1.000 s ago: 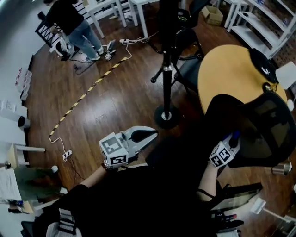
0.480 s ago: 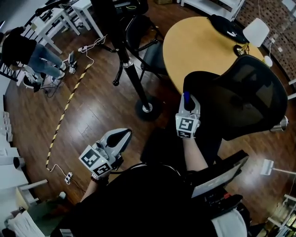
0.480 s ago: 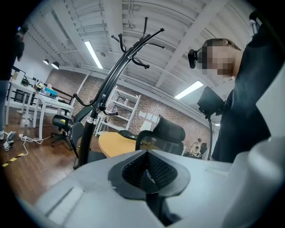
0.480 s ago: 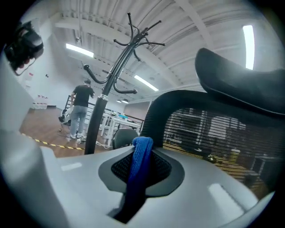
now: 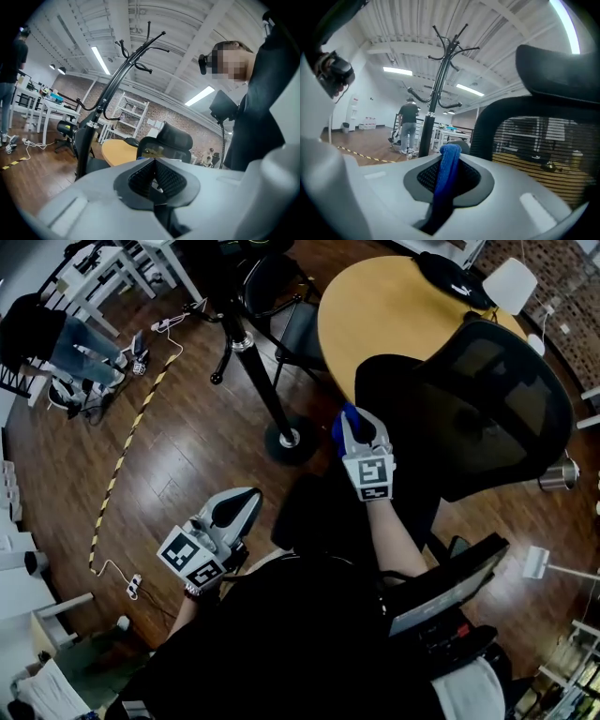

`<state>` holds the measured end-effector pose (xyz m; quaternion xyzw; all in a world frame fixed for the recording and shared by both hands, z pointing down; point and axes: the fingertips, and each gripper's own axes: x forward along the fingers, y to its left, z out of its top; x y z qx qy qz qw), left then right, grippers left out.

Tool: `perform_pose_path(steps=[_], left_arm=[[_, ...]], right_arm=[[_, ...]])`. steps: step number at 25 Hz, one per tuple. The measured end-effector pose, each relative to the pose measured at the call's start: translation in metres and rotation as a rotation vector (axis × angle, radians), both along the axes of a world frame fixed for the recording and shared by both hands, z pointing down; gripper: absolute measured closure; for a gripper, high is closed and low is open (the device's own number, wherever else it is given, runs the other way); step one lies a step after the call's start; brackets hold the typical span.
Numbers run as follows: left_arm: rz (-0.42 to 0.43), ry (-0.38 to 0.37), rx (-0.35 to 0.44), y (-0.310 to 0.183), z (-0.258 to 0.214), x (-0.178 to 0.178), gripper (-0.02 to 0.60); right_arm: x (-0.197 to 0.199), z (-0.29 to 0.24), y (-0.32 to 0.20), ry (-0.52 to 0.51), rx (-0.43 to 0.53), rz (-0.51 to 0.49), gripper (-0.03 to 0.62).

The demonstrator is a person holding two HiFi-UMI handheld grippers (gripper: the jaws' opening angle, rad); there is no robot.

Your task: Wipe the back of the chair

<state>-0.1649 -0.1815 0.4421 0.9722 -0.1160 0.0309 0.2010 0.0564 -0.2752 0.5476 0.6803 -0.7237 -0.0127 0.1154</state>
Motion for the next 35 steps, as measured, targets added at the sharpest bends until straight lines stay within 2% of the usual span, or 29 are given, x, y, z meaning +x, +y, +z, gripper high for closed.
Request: perform_pose_path(steps=[3, 6, 11, 13, 16, 20, 24, 27, 31, 33, 35], left_arm=[[0.066, 0.016, -0.019, 0.021, -0.007, 0.025, 0.575], [0.133, 0.04, -0.038, 0.045, -0.011, 0.058, 0.575], [0.229, 0.078, -0.077, 0.09, -0.008, 0.127, 0.575], [0.254, 0.073, -0.078, 0.108, -0.007, 0.153, 0.575], [0.279, 0.06, -0.059, 0.134, -0.013, 0.185, 0.575], [0.264, 0.041, -0.012, 0.146, -0.023, 0.202, 0.575], [0.199, 0.008, -0.005, 0.148, -0.022, 0.196, 0.575], [0.161, -0.009, -0.011, 0.15, -0.021, 0.193, 0.575], [0.164, -0.037, -0.005, 0.153, -0.018, 0.192, 0.575], [0.175, -0.052, -0.006, 0.153, -0.015, 0.193, 0.575], [0.182, -0.067, -0.003, 0.152, -0.011, 0.196, 0.575]], right_arm=[[0.019, -0.016, 0.048, -0.026, -0.004, 0.045, 0.554], [0.058, -0.012, 0.113, -0.033, -0.054, 0.109, 0.554], [0.166, 0.033, 0.244, -0.05, -0.201, 0.331, 0.554], [0.211, 0.042, 0.288, -0.044, -0.229, 0.425, 0.554], [0.267, 0.045, 0.335, -0.037, -0.244, 0.515, 0.554], [0.317, 0.049, 0.349, -0.009, -0.247, 0.571, 0.555], [0.339, 0.053, 0.336, 0.019, -0.241, 0.566, 0.554], [0.342, 0.053, 0.334, 0.066, -0.231, 0.587, 0.554], [0.341, 0.052, 0.331, 0.086, -0.206, 0.637, 0.554], [0.335, 0.051, 0.323, 0.124, -0.218, 0.614, 0.554], [0.324, 0.053, 0.309, 0.18, -0.246, 0.543, 0.554]])
